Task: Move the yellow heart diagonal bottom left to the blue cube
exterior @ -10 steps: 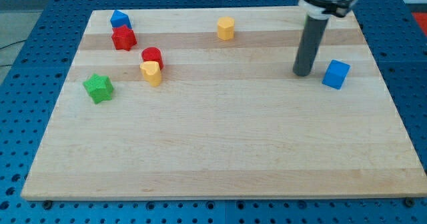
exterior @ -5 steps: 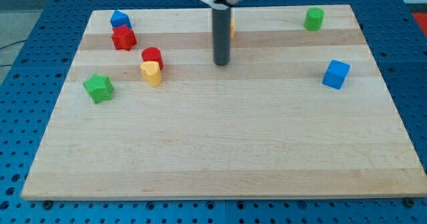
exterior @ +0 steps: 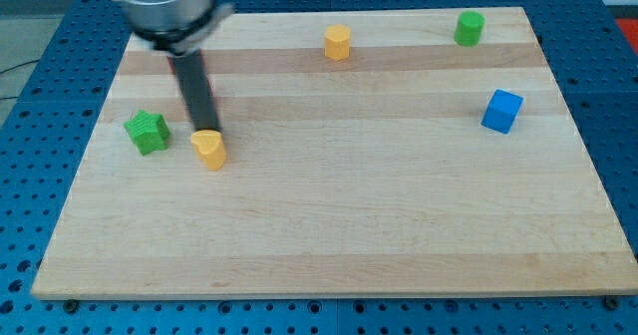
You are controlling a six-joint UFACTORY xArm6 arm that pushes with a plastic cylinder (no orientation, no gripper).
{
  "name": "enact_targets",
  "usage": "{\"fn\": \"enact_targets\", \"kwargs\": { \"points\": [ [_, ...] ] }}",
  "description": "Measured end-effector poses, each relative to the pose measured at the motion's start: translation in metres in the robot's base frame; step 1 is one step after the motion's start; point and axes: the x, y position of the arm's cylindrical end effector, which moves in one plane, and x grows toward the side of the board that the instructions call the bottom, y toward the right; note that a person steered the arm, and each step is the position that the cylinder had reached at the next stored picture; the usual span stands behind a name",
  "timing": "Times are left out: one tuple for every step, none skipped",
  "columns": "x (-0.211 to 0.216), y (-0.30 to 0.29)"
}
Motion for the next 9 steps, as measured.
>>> {"fn": "enact_targets", "kwargs": {
  "points": [
    [0.018, 0.004],
    [0.062, 0.08],
    [0.095, 0.172],
    [0.099, 0.105],
    [0.125, 0.105],
    [0.153, 0.187],
    [0.147, 0.239],
    [0.147, 0.272],
    [0.147, 0.288]
  ]
}}
